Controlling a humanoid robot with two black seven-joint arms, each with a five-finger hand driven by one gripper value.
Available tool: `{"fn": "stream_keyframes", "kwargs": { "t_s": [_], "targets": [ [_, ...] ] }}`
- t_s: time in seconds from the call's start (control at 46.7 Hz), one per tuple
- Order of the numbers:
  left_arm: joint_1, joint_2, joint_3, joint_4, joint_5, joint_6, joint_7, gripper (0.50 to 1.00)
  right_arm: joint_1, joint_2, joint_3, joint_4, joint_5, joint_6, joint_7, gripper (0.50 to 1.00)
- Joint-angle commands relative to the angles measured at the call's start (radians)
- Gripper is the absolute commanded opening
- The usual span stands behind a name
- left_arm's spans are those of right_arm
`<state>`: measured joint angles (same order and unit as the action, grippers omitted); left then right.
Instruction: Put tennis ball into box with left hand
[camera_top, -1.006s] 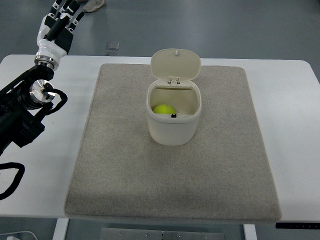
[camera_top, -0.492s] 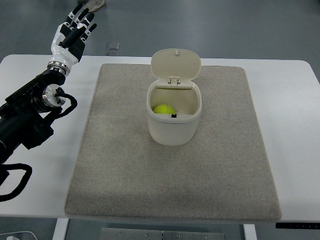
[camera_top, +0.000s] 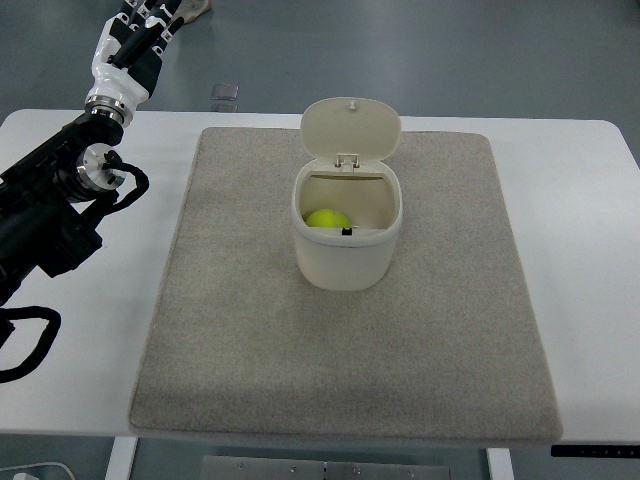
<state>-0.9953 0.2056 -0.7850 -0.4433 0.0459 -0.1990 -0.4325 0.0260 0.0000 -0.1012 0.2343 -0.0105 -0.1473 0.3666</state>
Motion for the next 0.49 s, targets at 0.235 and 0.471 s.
{"fn": "stream_keyframes", "kwargs": {
  "t_s": [0.235, 0.471],
  "targets": [
    [-0.002, -0.002, 0.001, 0.014, 0.002, 0.006, 0.0, 0.919, 0.0, 0.0, 0.0, 0.0, 0.0, 0.0, 0.0, 0.938],
    [-0.003, -0.002, 0.001, 0.028, 0.002, 0.006, 0.0, 0.919, 0.0, 0.0, 0.002, 0.0, 0.0, 0.0, 0.0, 0.938]
  ]
}}
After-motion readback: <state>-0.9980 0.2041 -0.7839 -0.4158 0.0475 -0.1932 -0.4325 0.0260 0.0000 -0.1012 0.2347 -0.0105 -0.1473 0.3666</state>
